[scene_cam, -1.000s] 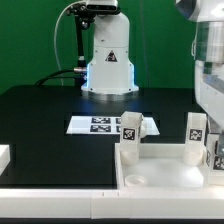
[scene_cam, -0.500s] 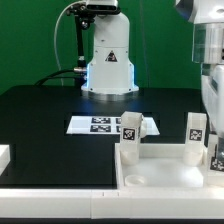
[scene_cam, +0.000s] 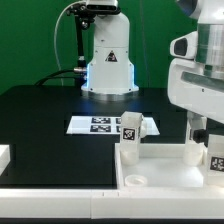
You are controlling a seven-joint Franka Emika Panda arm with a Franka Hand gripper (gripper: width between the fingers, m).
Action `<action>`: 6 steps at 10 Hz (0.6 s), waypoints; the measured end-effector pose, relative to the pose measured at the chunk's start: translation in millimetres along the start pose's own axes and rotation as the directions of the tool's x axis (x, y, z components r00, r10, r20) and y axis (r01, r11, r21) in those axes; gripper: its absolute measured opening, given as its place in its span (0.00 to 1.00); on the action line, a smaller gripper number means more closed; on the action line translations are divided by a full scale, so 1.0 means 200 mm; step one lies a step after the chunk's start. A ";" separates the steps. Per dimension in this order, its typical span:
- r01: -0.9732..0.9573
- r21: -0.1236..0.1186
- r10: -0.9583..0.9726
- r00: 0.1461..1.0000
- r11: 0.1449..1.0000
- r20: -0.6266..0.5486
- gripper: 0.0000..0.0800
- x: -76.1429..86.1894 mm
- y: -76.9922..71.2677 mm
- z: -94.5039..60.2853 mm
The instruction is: Assemble square table
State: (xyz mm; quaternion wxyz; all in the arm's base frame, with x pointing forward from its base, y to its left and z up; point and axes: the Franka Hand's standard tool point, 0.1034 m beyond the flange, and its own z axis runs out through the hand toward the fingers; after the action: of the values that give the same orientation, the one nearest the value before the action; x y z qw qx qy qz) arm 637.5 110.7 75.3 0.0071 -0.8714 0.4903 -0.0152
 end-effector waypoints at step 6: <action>0.549 -0.014 -0.549 0.835 0.836 -0.037 0.63 -0.04 -0.05 -0.03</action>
Offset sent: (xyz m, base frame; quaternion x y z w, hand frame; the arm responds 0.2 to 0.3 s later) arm -0.0082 0.0366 0.0143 0.0328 0.0093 -0.2847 0.9580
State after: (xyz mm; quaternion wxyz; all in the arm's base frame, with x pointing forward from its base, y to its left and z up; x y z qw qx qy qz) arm 641.6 122.3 81.2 -0.0084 -0.9749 0.2201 -0.0331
